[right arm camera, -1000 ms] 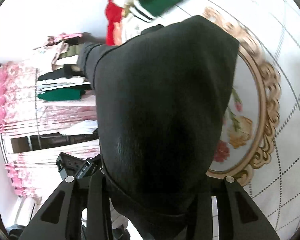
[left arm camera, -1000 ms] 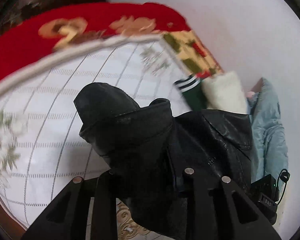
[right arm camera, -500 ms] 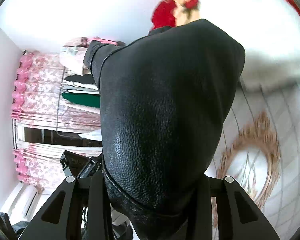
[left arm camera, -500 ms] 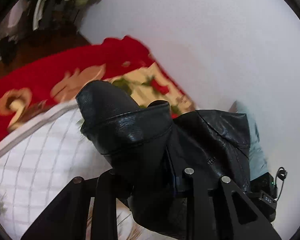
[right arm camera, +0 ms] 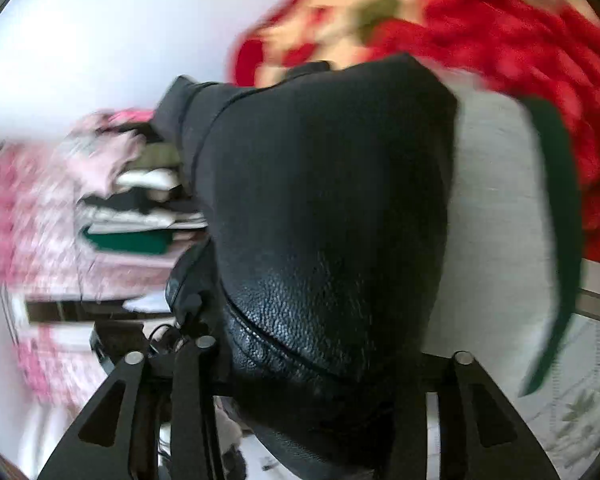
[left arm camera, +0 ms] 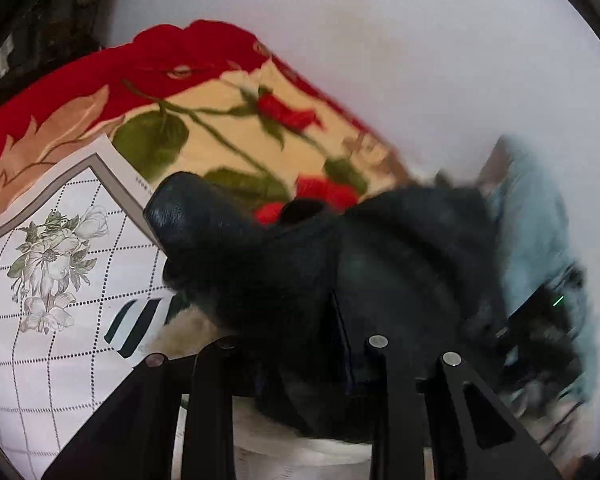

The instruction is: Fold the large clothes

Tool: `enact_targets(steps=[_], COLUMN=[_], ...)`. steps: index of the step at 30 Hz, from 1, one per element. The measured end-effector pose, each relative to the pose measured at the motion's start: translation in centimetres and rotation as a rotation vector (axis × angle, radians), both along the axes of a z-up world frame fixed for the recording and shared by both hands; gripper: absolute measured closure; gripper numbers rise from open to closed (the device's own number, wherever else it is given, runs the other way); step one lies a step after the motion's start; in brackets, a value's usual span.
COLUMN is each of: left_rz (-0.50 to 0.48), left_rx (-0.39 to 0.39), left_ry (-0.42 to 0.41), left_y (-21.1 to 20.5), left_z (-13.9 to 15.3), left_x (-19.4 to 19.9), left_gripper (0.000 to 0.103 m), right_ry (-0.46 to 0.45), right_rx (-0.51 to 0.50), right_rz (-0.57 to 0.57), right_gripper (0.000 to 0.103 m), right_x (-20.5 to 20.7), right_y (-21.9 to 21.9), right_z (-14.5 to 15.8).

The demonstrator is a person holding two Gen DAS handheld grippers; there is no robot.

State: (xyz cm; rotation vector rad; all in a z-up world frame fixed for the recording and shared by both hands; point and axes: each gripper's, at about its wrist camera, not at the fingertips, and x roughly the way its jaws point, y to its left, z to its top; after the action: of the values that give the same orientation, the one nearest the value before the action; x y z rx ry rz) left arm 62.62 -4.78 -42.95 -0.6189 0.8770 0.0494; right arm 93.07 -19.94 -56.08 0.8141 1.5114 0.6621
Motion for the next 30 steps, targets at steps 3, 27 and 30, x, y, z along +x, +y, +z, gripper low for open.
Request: enact_targets(steps=[3,27,30], left_rz=[-0.047,-0.175,-0.212], left_rx=[0.072,0.541,0.537], left_ry=[0.012,0.043,0.024], left_y=[-0.4,-1.6,-1.0], left_z=[-0.4,13.8,17.0], left_x=[0.1,-9.9,-12.5], left_gripper=[0.071,0.000,0.000], right_ry=[-0.034,-0.398,-0.416], right_rx=[-0.062,-1.104,-1.118], right_rz=[0.036,-0.139,-0.175], right_gripper=[0.039,0.000,0.000], right_x=[0.9,-22.8,-27.4], right_y=[0.3,7.9,9.6], right_z=[-0.7,12.4,17.3])
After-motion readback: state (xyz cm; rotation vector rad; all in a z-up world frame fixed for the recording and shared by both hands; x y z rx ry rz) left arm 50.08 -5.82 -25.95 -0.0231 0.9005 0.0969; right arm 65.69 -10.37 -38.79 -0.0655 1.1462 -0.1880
